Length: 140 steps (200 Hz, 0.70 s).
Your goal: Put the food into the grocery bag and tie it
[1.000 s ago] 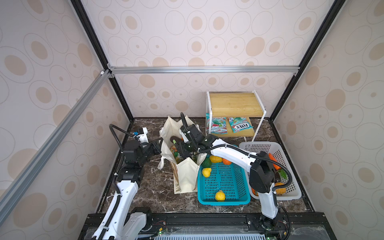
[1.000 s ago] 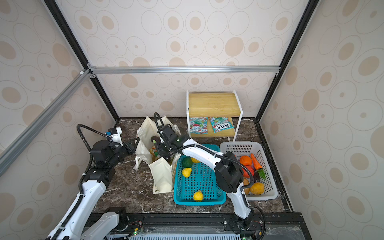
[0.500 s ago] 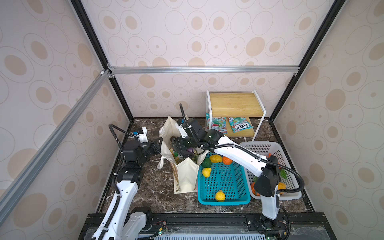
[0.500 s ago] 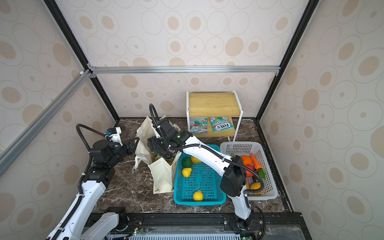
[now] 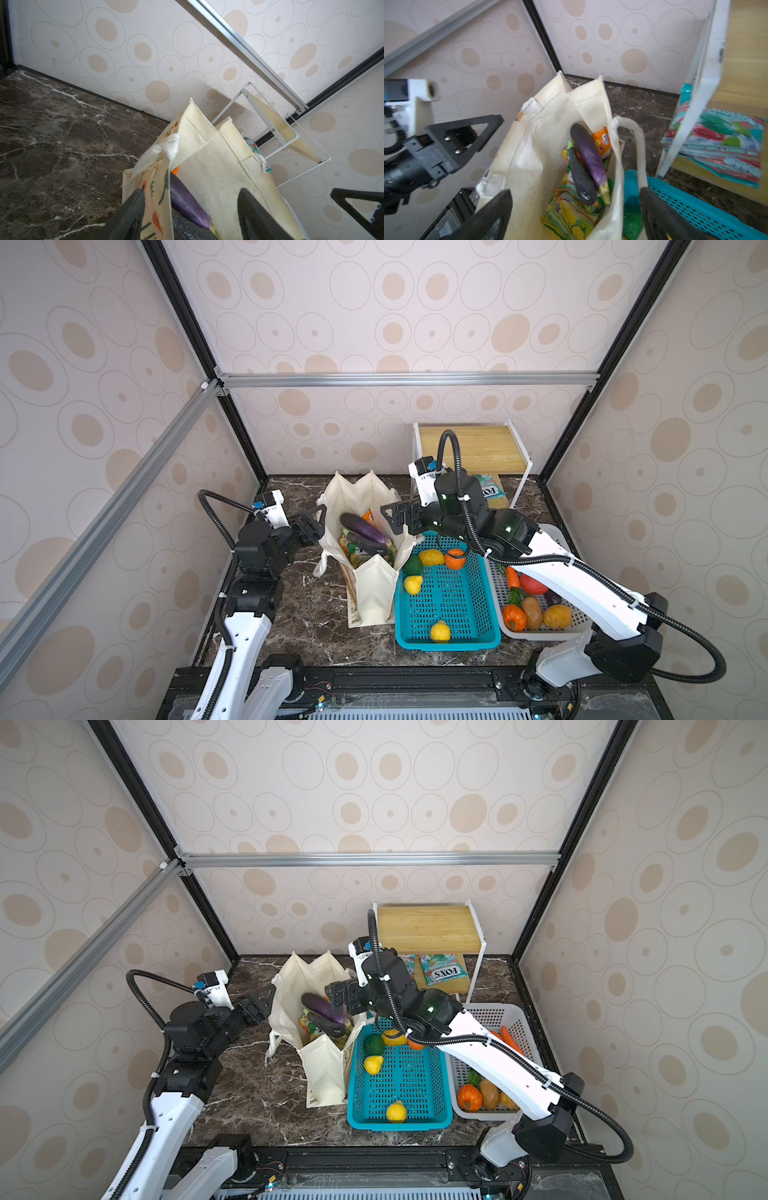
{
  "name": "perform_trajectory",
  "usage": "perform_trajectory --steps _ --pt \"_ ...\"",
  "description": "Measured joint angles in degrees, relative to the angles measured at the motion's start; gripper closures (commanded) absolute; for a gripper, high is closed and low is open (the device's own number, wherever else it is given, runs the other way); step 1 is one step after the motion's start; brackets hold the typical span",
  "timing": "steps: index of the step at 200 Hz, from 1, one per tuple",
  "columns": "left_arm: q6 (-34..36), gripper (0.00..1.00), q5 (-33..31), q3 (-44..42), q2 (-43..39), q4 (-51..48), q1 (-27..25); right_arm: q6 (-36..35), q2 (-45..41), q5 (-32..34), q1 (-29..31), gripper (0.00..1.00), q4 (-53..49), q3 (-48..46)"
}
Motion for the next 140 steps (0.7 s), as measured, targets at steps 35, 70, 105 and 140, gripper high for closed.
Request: perform_trajectory --steps 35,70,105,140 --pt "3.28 0.84 -0.11 0.07 2.62 -5.20 0.00 2.03 2.71 -0.09 -1.55 0.58 -2.45 -3.74" --pt "5.29 1.00 2.10 0.74 6.03 -6.54 0.00 3.15 7.67 -2.73 -1.07 1.00 -2.05 -3.08" --pt "6.64 1.00 2.19 7.65 7.72 -11.80 -0.17 2.45 9.22 -2.99 0.79 1.00 -1.77 1.57" --pt "5.62 1.00 5.16 13.09 10.36 -12.28 -0.24 2.86 9.33 -2.67 1.92 1.00 0.20 2.91"
